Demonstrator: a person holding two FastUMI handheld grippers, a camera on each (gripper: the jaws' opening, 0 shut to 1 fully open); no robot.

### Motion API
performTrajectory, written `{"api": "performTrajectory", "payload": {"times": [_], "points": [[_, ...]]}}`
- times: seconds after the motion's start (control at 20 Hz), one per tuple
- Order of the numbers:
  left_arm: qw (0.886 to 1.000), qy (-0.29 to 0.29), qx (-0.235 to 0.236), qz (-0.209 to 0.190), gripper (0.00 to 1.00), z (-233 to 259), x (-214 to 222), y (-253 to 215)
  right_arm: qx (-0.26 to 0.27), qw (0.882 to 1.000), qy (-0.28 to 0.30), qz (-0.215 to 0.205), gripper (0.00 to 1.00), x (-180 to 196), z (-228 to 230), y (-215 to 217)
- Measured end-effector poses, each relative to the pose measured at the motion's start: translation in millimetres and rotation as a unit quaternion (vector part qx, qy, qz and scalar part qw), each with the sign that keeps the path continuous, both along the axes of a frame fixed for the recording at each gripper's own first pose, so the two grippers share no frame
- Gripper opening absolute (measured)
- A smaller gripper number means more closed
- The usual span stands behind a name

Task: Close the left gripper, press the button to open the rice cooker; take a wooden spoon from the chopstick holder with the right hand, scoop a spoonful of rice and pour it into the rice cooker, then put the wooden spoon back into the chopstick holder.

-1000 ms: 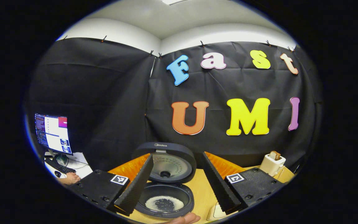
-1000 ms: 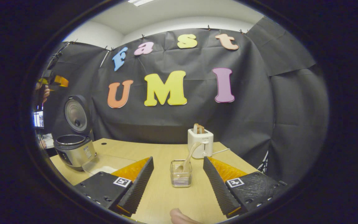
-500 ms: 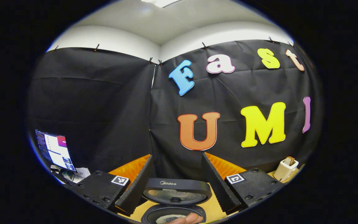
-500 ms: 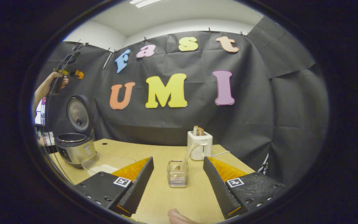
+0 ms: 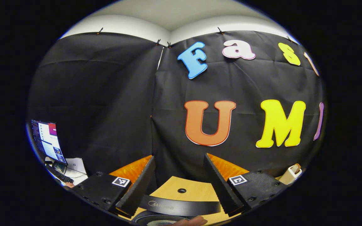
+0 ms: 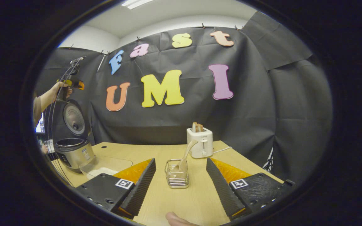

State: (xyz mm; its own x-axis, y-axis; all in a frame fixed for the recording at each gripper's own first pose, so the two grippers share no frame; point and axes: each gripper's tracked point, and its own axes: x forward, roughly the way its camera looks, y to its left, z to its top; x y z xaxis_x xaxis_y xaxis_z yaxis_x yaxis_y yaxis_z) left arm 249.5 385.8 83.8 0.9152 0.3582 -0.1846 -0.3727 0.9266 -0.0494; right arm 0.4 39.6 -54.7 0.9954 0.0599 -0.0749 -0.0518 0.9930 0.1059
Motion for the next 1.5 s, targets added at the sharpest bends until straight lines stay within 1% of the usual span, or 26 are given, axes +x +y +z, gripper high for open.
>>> {"api": "performTrajectory", "payload": {"times": [0.05, 0.15, 0.2, 0.3, 0.45, 0.5, 0.55, 0.6, 0.75, 1.0, 1.3, 1.35, 1.45, 1.5], "points": [[1.0, 0.015, 0.004, 0.002, 0.98, -8.2, 3.8, 6.2, 0.001, 1.0, 0.003, 0.001, 0.96, 0.0, -1.8, 1.8], [0.999, 0.051, 0.007, 0.019, 0.98, -28.2, 0.4, 25.6, 0.0, 1.0, 0.004, 0.008, 0.96, -2.7, -2.6, 7.3], [0.998, 0.064, 0.001, 0.02, 0.98, -35.2, 0.0, 28.0, -0.001, 1.0, 0.003, 0.011, 0.92, -3.1, -2.1, 10.2], [0.997, 0.074, -0.013, 0.009, 0.99, -44.4, -0.6, 25.5, -0.005, 1.0, -0.001, 0.015, 0.92, -5.6, -0.1, 14.8], [0.996, 0.088, -0.004, -0.009, 0.99, -51.8, -5.2, 19.7, -0.01, 1.0, -0.008, 0.02, 0.92, -9.6, 3.1, 19.9], [0.995, 0.097, -0.004, -0.016, 0.99, -58.8, -7.6, 17.2, -0.01, 1.0, -0.009, 0.021, 0.96, -10.2, 4.8, 20.5], [0.995, 0.093, -0.006, -0.022, 0.99, -59.4, -8.3, 13.1, -0.009, 1.0, -0.011, 0.021, 0.92, -11.7, 6.1, 21.2], [0.996, 0.085, -0.005, -0.024, 0.99, -59.2, -9.8, 10.0, -0.009, 1.0, -0.012, 0.022, 0.96, -13.3, 7.3, 22.0], [0.996, 0.086, -0.007, -0.021, 1.0, -61.8, -22.2, 7.8, -0.008, 1.0, -0.015, 0.023, 0.96, -17.5, 10.1, 22.6], [0.996, 0.081, -0.006, -0.026, 1.0, -67.2, -48.5, 0.4, -0.006, 0.999, -0.022, 0.033, 0.96, -24.6, 16.2, 28.7], [0.994, 0.086, -0.014, -0.065, 1.0, -88.0, -86.3, -17.8, -0.002, 0.999, -0.027, 0.029, 0.96, -33.0, 22.7, 26.3], [0.993, 0.09, -0.021, -0.078, 1.0, -94.5, -92.0, -24.7, -0.005, 0.999, -0.028, 0.029, 0.92, -34.9, 22.8, 26.5], [0.99, 0.098, -0.029, -0.098, 1.0, -108.2, -104.0, -36.1, -0.013, 0.999, -0.032, 0.026, 0.92, -38.2, 26.2, 25.3], [0.99, 0.093, -0.021, -0.101, 1.0, -111.1, -109.2, -37.5, -0.017, 0.999, -0.036, 0.023, 0.92, -39.4, 28.8, 23.4]]}}
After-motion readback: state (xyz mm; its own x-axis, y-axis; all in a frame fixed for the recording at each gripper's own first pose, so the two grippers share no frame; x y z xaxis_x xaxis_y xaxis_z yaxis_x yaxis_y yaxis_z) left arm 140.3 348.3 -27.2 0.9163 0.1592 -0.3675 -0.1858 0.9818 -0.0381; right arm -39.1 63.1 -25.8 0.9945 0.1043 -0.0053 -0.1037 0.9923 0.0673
